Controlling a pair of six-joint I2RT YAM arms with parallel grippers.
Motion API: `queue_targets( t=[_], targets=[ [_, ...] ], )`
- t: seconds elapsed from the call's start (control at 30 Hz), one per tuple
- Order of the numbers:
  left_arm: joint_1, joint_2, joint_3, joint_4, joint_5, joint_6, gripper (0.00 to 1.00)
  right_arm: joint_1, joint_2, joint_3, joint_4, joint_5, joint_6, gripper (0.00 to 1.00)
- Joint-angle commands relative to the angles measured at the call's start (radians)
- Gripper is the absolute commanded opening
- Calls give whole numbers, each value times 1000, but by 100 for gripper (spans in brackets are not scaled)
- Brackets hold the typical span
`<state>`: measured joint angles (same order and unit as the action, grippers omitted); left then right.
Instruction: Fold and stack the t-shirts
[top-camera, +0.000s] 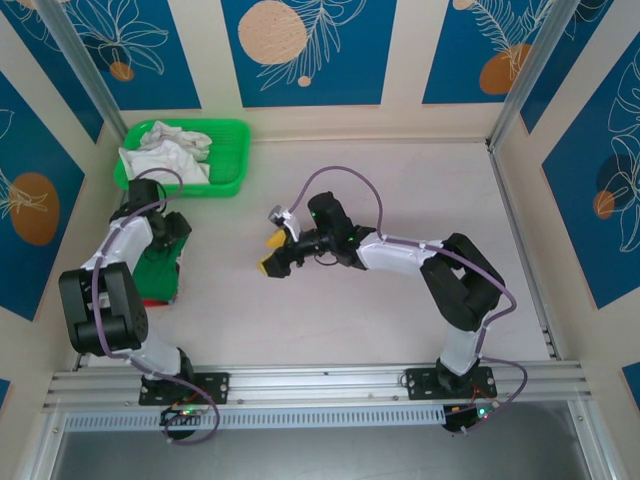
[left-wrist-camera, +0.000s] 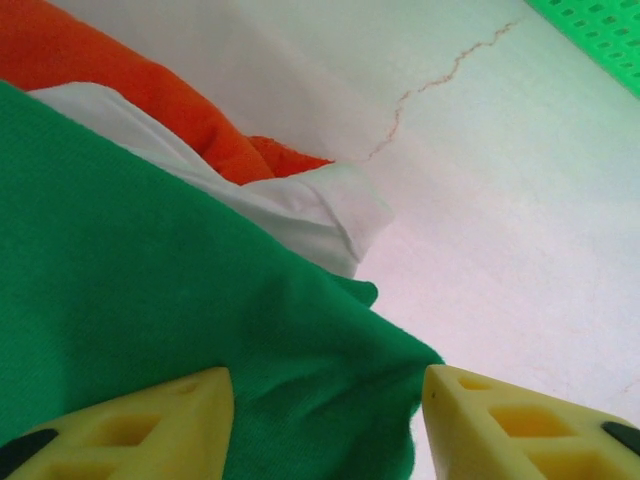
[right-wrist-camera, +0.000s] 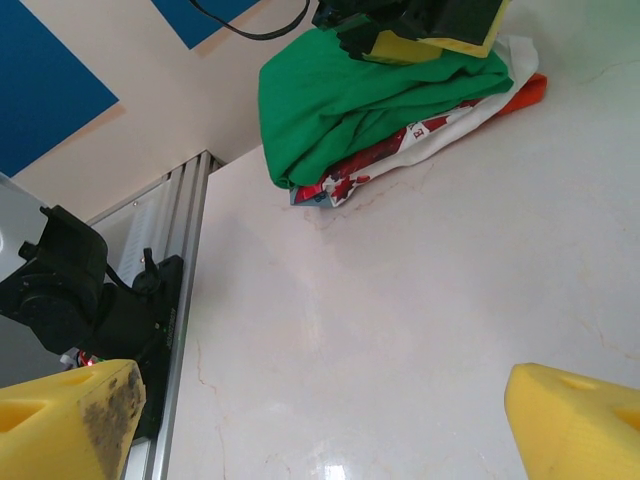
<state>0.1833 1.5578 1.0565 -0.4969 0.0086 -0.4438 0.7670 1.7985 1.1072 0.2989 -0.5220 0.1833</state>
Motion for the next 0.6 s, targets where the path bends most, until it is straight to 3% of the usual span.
queue_targets(
  t=[0.0,0.3,0.43,0.57],
  targets=[
    [9,-38,20,20,11,14,59,-13,-57,-22,-12,9,-7,93],
    [-109,-231,-14,107,-131,109,97,-87,-124,-58,-42,49,-10,93],
    [-193,-278,-80,223,-118,140,100,-132,-170,-83,-56,94,-14,93],
    [-308,-268,-176,410,-96,214,100,-182,-232,-129,-66,215,-28,94]
  ],
)
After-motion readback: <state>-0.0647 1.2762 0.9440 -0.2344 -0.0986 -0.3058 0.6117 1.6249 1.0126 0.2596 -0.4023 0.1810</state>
